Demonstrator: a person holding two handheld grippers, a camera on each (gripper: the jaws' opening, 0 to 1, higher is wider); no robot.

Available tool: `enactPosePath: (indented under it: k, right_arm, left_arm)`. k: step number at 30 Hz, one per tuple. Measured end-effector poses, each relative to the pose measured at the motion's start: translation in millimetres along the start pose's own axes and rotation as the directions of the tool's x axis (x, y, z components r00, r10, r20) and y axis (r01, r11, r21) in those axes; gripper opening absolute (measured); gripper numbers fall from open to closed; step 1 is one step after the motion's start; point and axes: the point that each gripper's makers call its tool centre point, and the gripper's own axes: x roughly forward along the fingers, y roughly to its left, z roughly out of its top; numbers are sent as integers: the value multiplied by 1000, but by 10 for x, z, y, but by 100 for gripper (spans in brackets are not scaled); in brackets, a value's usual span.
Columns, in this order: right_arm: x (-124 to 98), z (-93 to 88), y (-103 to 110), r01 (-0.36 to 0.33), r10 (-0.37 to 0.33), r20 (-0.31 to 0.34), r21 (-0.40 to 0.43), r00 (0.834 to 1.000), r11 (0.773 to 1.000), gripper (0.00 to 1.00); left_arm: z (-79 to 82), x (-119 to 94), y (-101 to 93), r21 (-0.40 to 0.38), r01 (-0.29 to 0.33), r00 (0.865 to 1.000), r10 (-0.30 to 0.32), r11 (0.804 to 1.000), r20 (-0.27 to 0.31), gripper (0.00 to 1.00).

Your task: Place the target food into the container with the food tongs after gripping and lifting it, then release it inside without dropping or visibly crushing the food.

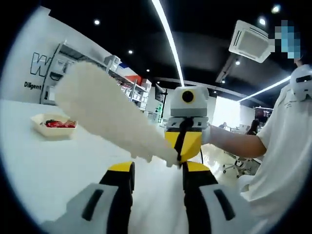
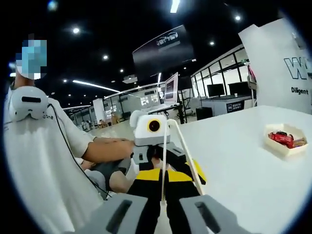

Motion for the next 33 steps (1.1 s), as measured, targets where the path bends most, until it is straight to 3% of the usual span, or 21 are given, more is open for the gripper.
enactPosePath:
  k: [2, 5, 8, 13, 19, 23, 25, 28, 33]
  right_arm:
    - [-35, 14, -11, 4, -4, 0, -7, 1000, 1000, 0]
    - [-88, 7, -24, 6, -6, -9, -14, 1000, 1000, 0]
    - [-109, -48, -89, 19, -19, -29, -10, 999, 1000, 0]
    - [-129, -76, -176, 41, -42, -41, -9, 998, 999, 0]
    - [-153, -178, -276, 62, -65, -86, -30, 994, 998, 0]
    - [-103, -311, -385, 71, -74, -139, -26, 988, 997, 0]
    - [-77, -348, -439, 77, -83, -154, -46, 985, 996, 0]
    - [-62, -358, -500, 89, -94, -158, -38, 983, 995, 0]
    - [-63, -495, -643, 134, -143, -217, -56, 966, 989, 0]
  left_arm:
    - [17, -47, 40, 2, -4, 1000, 4, 1000, 0, 36]
    - [100, -166, 199, 72, -55, 998, 55, 996, -4, 26]
    - [218, -234, 259, 12, -52, 998, 52, 999, 28, 22]
    - [141, -262, 256, 35, -24, 1000, 25, 999, -15, 23]
    - [105, -326, 358, 42, -48, 998, 50, 998, -33, 24]
    - [10, -317, 490, 101, -58, 994, 67, 993, -89, 20]
    - [-105, -333, 571, 100, -66, 983, 82, 993, -165, 17]
    - [-118, -324, 627, 82, -66, 983, 79, 994, -167, 20]
    - [-165, -404, 839, 67, -150, 969, 160, 986, -187, 22]
